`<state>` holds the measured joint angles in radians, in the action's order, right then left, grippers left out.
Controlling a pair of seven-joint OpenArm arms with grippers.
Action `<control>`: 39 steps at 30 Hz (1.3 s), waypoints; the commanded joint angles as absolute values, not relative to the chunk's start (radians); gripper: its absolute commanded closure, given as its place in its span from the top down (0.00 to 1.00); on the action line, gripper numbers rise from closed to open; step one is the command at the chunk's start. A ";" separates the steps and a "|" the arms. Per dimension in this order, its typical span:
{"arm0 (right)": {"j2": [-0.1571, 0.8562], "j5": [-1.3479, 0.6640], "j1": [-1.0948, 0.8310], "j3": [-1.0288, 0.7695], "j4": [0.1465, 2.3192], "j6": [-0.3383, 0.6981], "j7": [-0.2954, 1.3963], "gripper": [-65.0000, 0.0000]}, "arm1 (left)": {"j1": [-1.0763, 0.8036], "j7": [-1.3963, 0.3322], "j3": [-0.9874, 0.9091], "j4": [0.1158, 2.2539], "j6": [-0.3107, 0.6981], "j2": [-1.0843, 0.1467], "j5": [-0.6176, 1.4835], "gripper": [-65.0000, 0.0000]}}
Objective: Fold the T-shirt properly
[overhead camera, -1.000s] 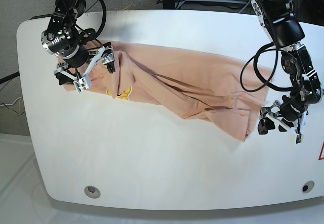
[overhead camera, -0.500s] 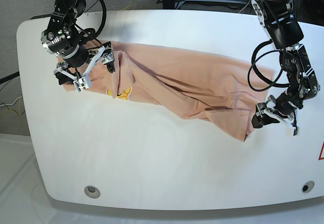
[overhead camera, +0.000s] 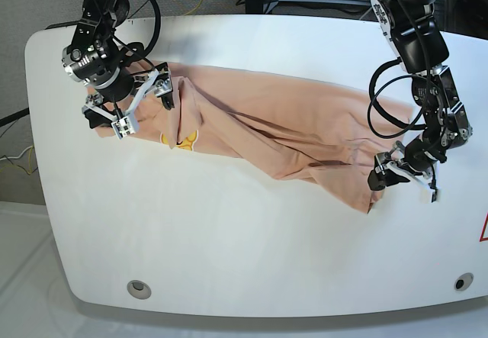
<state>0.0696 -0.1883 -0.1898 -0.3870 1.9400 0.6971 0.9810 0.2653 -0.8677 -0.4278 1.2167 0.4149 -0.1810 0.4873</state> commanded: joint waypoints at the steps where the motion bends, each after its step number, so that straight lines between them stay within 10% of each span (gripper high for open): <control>1: 0.079 -0.203 -0.182 -0.390 1.956 0.698 0.964 1.00 | 0.289 -0.831 -0.395 1.231 0.418 -0.189 0.504 0.70; 39: 0.079 -0.203 -0.194 -0.390 1.956 0.698 0.964 1.00 | 0.331 -0.716 -0.288 1.096 0.417 -0.185 0.499 0.70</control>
